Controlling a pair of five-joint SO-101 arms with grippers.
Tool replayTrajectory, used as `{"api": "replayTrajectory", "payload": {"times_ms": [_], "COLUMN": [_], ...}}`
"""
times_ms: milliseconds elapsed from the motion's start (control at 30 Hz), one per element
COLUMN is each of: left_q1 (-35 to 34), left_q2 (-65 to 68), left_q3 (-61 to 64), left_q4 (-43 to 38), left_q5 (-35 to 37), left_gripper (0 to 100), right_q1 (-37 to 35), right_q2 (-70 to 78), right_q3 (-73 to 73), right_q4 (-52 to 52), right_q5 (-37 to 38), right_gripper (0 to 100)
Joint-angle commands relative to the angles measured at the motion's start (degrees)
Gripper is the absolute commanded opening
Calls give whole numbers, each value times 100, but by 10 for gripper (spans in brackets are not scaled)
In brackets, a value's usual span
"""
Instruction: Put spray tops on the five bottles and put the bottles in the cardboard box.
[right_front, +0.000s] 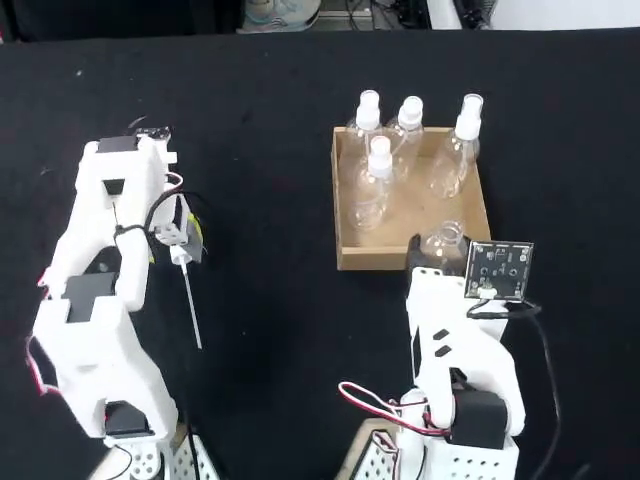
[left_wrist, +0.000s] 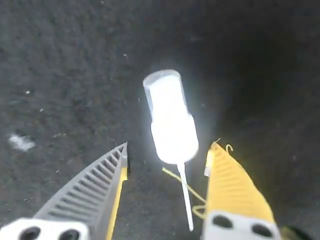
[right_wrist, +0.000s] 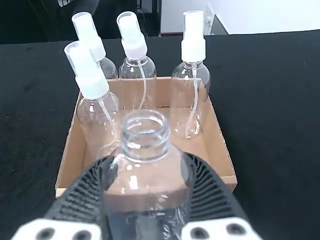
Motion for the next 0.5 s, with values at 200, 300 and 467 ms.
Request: {"api": "replayTrajectory", "payload": {"times_ms": [200, 300, 467], "left_q1": [22, 119, 391], "left_q2": [615, 677, 677], "left_q3": [-857, -831, -813], "left_q4": [70, 70, 53], "left_q5": [501, 774, 1266], "left_gripper": [245, 227, 45], "right_q1": [-70, -70, -70], "right_q2": [-541, -541, -541], "right_q3": [-22, -22, -22], "right_q4": [9, 9, 18], "right_q5": [-44, -44, -44], "right_gripper": [11, 11, 11]}}
